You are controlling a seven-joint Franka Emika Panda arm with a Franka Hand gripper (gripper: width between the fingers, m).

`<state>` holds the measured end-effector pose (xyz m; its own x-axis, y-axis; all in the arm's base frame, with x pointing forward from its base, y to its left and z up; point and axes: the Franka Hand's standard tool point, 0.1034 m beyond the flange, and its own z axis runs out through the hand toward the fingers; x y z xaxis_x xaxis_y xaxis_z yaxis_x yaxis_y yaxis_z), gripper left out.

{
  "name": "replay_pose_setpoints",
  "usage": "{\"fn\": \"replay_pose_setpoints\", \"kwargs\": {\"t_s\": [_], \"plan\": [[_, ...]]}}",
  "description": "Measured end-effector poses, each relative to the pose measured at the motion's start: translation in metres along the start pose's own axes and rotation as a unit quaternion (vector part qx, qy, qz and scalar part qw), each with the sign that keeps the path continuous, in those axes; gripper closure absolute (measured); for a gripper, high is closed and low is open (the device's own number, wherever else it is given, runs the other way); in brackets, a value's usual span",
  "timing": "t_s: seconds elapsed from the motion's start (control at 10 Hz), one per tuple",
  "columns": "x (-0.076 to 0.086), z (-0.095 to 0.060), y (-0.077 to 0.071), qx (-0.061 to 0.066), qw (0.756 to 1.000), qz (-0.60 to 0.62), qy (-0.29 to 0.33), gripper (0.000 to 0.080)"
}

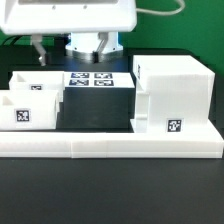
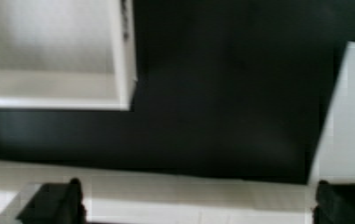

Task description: Assemble drawer

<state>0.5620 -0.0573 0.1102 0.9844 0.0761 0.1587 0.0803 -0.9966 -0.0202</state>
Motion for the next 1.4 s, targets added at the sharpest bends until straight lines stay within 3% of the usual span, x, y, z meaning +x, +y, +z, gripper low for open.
{"fn": "replay_pose_setpoints", "kwargs": {"t_s": [0.3, 0.6, 0.9, 1.4], "plan": [[-0.002, 0.001, 0.003, 0.002, 1.000, 0.004, -0.003, 0.0150], [-0.034, 0.022, 0.023, 0.007, 0.999, 0.033, -0.036, 0.0150], [-0.054, 0.052, 0.034, -0.017, 0.999, 0.035, -0.036, 0.0150], [-0.054, 0.051, 0.034, -0.014, 0.999, 0.035, -0.040, 0.0150]]}}
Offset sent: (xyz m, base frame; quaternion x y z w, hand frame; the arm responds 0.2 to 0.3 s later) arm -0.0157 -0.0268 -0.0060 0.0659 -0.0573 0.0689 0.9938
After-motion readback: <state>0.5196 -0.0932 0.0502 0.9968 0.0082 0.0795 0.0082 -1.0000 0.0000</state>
